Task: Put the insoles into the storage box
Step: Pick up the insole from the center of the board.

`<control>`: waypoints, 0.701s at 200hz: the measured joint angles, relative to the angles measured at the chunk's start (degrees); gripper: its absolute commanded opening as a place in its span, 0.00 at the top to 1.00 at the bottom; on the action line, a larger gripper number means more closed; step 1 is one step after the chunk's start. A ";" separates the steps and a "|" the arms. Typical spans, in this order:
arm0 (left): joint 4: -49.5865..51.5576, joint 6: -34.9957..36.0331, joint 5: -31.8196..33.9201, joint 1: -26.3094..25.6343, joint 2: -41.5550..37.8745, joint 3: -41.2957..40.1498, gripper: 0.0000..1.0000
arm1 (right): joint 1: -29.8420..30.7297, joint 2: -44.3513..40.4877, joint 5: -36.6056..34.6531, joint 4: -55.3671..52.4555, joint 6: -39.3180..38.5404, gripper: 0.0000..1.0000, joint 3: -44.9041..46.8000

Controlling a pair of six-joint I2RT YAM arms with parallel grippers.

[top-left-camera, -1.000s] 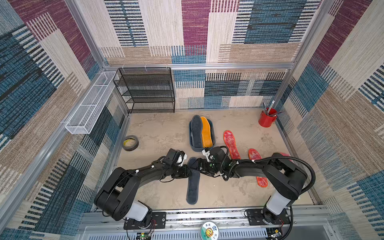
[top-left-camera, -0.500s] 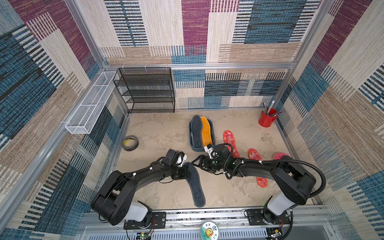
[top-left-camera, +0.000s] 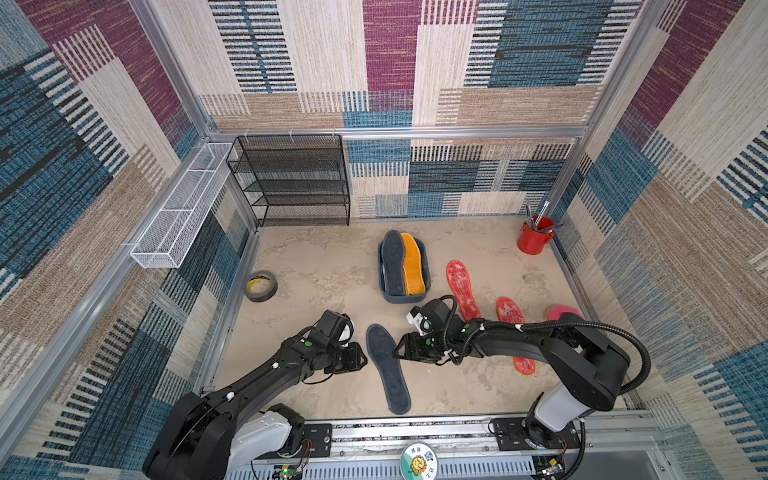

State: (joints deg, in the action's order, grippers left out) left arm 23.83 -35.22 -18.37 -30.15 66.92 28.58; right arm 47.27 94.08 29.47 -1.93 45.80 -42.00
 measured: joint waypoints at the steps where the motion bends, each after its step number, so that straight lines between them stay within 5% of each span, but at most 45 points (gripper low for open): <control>1: 0.02 -0.02 0.00 -0.02 0.20 0.02 0.61 | 0.02 0.04 0.02 0.04 0.00 0.40 -0.02; 63: -8.72 -1.79 -4.22 -1.14 11.34 2.99 0.63 | 1.01 2.69 4.35 2.23 -0.28 0.46 -0.04; 140: -18.23 -2.54 -6.60 -1.70 17.62 4.31 0.72 | 1.03 4.07 8.41 9.55 4.15 0.37 1.31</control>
State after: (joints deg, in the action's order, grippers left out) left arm 5.61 -37.76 -24.97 -31.86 84.53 32.88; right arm 48.29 98.15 37.89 7.62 49.95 -40.69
